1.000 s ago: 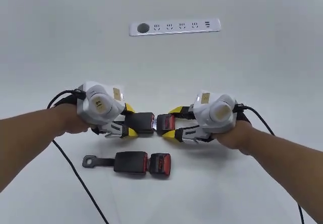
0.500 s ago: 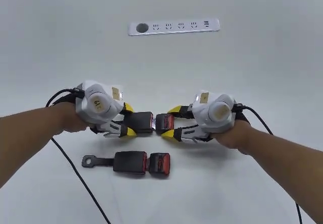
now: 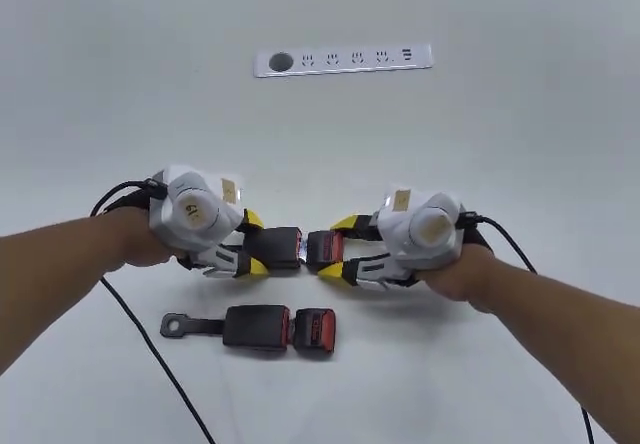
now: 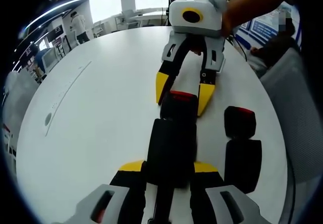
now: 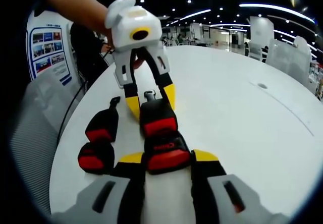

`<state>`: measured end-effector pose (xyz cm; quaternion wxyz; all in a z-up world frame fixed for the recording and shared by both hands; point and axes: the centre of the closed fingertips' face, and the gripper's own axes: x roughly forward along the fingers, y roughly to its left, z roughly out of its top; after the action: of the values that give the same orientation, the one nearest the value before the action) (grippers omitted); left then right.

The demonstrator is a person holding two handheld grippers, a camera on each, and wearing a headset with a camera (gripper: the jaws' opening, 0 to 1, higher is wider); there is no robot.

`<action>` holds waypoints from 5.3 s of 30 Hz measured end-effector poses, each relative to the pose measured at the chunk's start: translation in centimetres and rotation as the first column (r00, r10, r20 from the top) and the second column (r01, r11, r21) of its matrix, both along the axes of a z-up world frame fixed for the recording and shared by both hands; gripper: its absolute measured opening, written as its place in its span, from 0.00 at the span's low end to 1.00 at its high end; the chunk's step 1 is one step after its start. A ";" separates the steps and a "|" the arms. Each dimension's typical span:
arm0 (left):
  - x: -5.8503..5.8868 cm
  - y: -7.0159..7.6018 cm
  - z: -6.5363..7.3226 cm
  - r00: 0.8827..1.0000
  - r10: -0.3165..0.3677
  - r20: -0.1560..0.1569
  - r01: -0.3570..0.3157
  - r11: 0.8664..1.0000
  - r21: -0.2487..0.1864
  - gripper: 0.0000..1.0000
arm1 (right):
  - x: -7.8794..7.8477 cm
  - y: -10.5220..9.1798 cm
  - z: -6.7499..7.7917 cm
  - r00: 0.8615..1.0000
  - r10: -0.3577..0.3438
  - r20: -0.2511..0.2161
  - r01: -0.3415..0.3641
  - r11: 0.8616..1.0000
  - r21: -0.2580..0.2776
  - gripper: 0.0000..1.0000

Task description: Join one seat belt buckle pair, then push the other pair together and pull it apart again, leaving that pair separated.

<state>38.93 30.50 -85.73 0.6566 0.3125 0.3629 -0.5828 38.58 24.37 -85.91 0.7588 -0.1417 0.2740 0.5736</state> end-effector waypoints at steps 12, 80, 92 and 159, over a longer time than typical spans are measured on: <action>0.2 0.3 -0.3 0.999 -0.032 -0.001 0.032 0.999 -0.001 0.34 | -0.1 -0.7 0.0 1.000 0.002 0.000 -0.002 1.000 -0.013 0.35; 0.1 0.3 -0.3 0.999 -0.047 -0.012 0.047 0.998 0.030 0.35 | -2.7 -15.4 0.2 0.994 -0.084 -0.070 0.076 0.991 -0.107 0.37; -1.2 -0.7 0.8 0.996 -0.006 -0.089 0.006 1.000 0.005 0.63 | -2.0 -15.4 1.5 0.993 -0.120 -0.012 0.118 0.985 -0.124 0.56; -11.8 9.4 14.2 0.860 0.510 -0.014 -0.448 0.743 -0.497 1.00 | -12.2 -10.5 12.0 0.863 -0.465 0.199 0.454 0.885 0.101 1.00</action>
<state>27.11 39.90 -71.56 0.8618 0.0698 0.2325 -0.4454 26.36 13.85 -73.90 0.9022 -0.1147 0.2006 0.3641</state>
